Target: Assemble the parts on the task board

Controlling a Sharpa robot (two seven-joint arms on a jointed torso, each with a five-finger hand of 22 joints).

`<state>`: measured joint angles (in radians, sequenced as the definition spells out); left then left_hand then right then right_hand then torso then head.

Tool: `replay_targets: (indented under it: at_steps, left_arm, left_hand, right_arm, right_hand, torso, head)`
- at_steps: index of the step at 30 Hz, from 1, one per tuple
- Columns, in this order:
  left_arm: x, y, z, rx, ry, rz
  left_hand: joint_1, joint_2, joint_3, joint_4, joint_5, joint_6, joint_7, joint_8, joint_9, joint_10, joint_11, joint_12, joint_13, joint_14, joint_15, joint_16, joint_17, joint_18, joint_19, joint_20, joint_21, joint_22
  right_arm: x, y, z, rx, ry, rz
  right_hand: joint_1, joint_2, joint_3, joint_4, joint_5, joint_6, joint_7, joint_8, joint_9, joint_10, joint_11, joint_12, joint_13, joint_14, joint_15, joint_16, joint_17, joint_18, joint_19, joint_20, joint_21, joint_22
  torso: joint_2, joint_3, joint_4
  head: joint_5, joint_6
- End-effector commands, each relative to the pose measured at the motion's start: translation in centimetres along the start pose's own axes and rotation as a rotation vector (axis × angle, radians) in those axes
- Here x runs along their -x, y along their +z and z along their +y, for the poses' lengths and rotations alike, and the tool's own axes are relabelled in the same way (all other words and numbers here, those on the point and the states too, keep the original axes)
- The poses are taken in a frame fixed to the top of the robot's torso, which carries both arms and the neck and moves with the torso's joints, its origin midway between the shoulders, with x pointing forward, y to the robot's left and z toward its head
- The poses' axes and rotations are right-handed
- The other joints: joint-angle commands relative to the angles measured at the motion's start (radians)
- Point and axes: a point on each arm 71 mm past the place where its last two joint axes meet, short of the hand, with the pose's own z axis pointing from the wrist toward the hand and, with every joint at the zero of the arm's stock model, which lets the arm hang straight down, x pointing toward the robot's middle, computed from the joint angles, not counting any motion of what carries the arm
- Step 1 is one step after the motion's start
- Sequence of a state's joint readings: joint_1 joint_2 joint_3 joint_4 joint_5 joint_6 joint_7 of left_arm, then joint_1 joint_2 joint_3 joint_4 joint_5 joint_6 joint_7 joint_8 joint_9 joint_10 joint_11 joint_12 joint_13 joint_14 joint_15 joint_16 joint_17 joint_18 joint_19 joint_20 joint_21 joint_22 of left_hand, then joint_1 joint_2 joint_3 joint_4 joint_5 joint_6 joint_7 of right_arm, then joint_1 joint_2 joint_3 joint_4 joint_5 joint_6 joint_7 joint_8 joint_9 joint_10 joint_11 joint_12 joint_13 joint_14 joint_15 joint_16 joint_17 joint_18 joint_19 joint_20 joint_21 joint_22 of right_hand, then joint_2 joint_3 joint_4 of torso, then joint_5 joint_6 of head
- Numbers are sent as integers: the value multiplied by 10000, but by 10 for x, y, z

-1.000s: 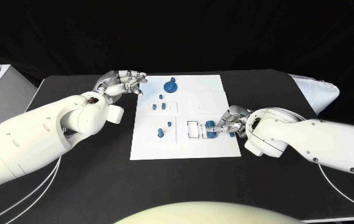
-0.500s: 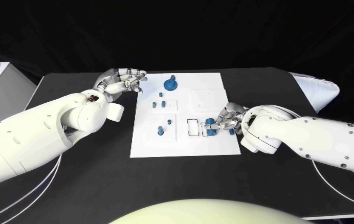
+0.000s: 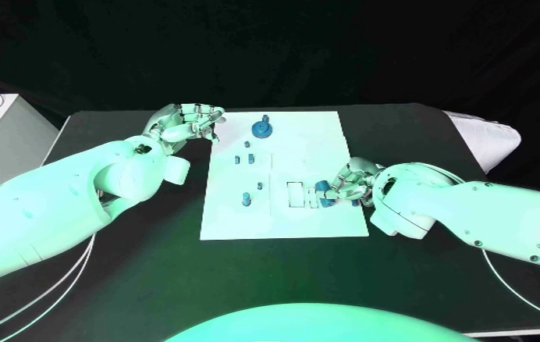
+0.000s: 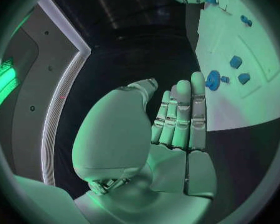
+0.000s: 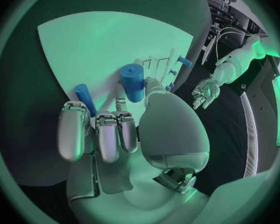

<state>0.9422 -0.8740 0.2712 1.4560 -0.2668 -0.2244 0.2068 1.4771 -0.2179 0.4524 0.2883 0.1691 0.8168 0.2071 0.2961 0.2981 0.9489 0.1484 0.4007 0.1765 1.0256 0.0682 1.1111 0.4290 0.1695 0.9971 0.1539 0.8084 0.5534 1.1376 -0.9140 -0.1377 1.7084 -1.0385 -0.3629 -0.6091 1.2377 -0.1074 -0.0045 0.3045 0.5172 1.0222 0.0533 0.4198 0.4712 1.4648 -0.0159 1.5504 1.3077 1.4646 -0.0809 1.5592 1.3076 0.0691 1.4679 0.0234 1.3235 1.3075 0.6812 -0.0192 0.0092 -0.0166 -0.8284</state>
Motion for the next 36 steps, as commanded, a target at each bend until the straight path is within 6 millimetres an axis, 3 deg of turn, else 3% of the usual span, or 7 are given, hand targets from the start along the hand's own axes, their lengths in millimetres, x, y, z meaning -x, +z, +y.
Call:
replay_targets:
  at_steps: [1, 14, 36]
  left_arm:
    - [-1, 0, 0, -43, -67, 137]
    - [-2, 0, 1, -38, -72, 147]
    - [-3, 0, 0, -32, -82, 206]
  left_hand:
    - [45, 65, -54, -20, 24, -79, 147, 70, -2, -61, -10, 43, 12, -54, 11, -57, 5, 149, 22, 58, -34, -17]
    - [44, 64, -56, -20, 23, -82, 148, 70, -2, -66, -9, 44, 12, -54, 12, -57, 5, 149, 23, 58, -35, -18]
    - [28, 64, -74, -11, 20, -102, 152, 80, -5, -92, -4, 60, 9, -56, 15, -59, 6, 148, 29, 60, -47, -28]
  right_arm:
    - [3, -5, 3, -59, 557, 163]
    - [5, -14, 24, 309, 941, 677]
    - [-17, 4, 52, 813, 160, 669]
  right_hand:
    - [341, 234, 180, -122, 51, 52, -2, 77, 81, 901, -59, -35, 2420, 1019, -63, 46, 2417, -110, 417, -70, 44, 431]
    - [-56, 141, 235, -114, -88, 45, 23, 92, 108, 890, -33, -56, 2405, 1017, -41, 43, 2411, -114, 412, -56, 48, 454]
    - [-333, 0, 325, -117, -537, 32, 33, 128, 159, 862, -22, -105, 2368, 1017, -30, 42, 2411, -111, 401, -44, 30, 465]
  torso:
    - [3, 3, -16]
    - [26, -9, 23]
    - [35, -4, 25]
  head:
    - [8, 27]
    - [-5, 65]
    - [59, 18]
